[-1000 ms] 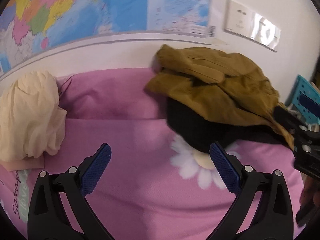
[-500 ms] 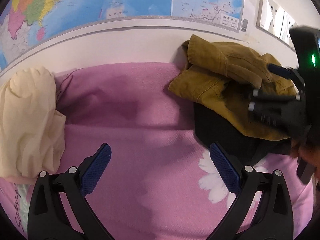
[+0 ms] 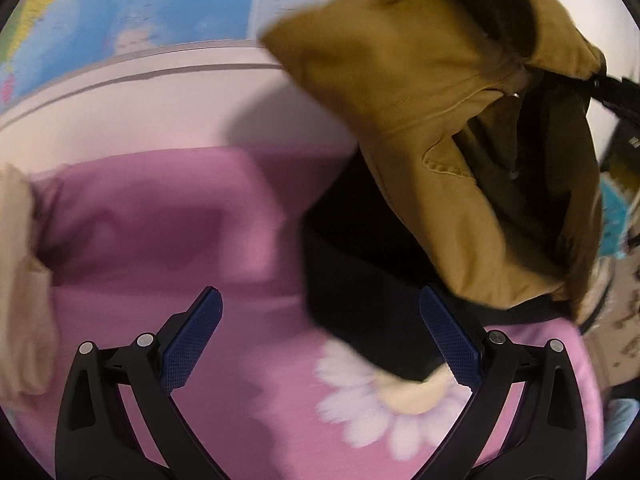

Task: Fold large clothes
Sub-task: 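Grasp the olive shirt with the right gripper and lift it off the pile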

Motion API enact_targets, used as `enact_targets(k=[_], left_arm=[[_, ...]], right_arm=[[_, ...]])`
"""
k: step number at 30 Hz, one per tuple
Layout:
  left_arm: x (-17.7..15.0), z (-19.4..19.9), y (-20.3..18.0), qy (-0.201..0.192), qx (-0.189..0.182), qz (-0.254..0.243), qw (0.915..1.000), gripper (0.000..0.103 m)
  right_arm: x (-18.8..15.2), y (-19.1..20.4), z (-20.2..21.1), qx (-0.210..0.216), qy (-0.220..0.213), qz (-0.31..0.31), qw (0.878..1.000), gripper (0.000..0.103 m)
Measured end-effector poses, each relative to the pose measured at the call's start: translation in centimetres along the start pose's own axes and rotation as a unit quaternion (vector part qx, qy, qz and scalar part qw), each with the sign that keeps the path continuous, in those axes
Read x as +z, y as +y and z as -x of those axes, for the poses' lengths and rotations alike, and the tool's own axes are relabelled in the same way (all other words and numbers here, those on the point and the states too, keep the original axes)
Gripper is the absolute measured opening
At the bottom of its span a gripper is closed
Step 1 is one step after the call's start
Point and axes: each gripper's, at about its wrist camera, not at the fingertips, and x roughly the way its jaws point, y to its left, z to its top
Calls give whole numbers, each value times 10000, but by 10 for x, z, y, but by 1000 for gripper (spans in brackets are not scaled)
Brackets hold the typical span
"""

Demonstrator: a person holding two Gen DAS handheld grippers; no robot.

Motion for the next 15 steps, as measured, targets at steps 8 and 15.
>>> enact_targets(k=[8,15], left_arm=[[2,25,-22,-597,-1745,-291,9824,98],[4,-5,-46,-131,-1710,-415,9843,18]], right_arm=[[6,-9,17,-42,-183,-233,9996,13],[5,-25,37,19,-305,-428,9986,12]])
